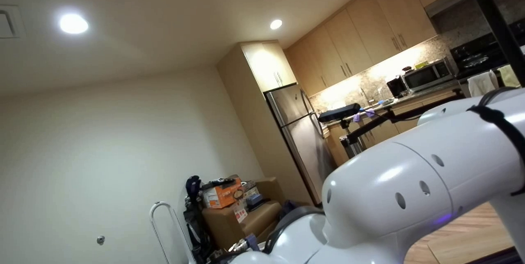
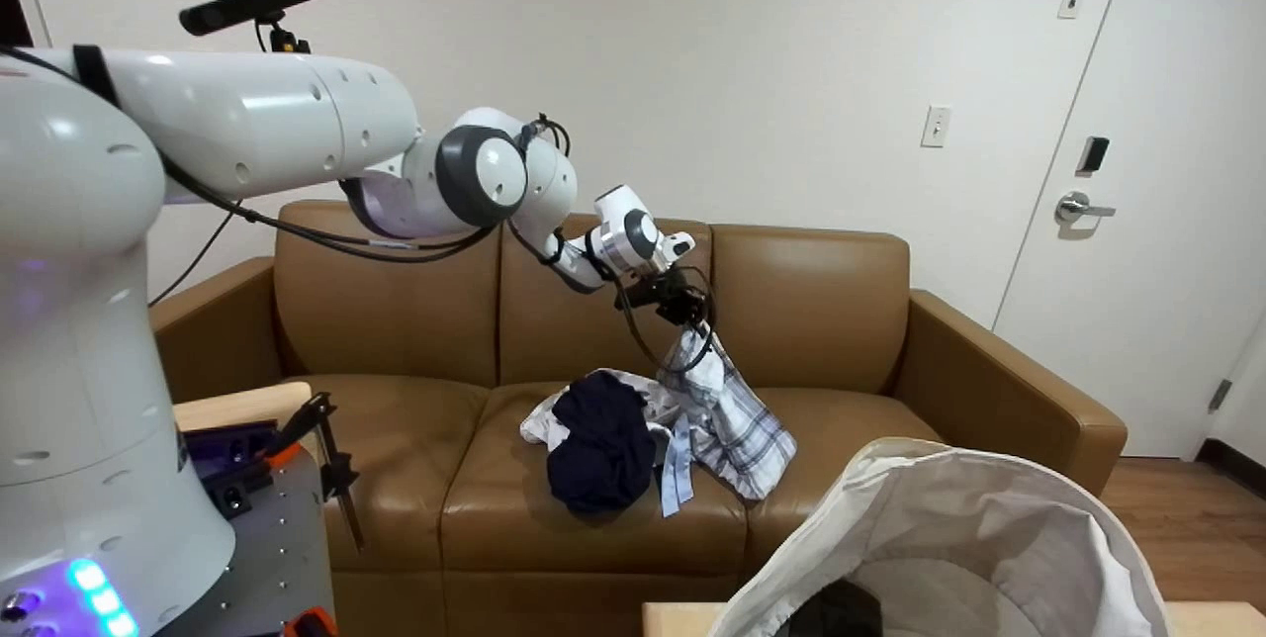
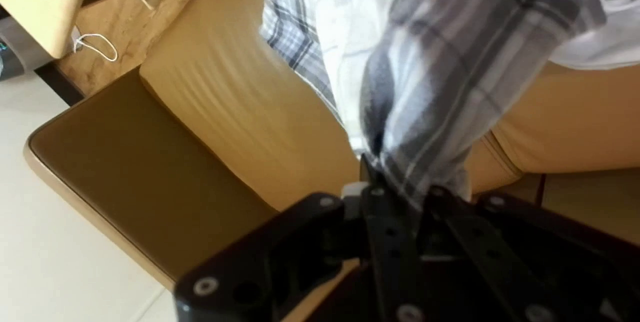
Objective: Put the black cloth in the laundry bag
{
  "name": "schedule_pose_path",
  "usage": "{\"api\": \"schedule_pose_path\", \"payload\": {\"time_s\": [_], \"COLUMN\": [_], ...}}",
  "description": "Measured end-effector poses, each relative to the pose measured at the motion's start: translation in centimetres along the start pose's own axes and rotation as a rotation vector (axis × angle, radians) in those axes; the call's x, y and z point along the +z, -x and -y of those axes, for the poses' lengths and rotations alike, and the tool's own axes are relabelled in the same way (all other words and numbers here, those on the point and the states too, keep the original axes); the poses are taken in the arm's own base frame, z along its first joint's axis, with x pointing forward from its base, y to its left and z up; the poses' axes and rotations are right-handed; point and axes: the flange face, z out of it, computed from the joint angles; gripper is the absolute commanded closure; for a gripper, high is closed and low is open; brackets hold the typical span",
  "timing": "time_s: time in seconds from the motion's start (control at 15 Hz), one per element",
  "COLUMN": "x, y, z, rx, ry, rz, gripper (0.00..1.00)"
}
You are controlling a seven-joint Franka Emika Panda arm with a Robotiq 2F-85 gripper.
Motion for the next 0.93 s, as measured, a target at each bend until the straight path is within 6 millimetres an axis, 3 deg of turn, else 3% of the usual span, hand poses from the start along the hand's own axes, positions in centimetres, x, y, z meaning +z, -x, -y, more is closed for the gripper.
{"api": "schedule_pose_path", "payload": {"time_s": [0.27,0.53,0.6,0.67,0.93], "x": [2.5,3.1,2.8,2.6,1.4], "y": [3.8,5.7,5.8,5.9,6.2], "z": [2.9,4.8,5.2,5.7,7.5], "rx": [0.214,0.327,0.329,0.322,0.264], "ry": [-0.037,-0.11,-0.134,-0.155,-0.224], "rz": [-0.043,-0.135,-0.161,-0.182,-0.246], "gripper": [0.91,0.91,0.66,0.65,0.41]}}
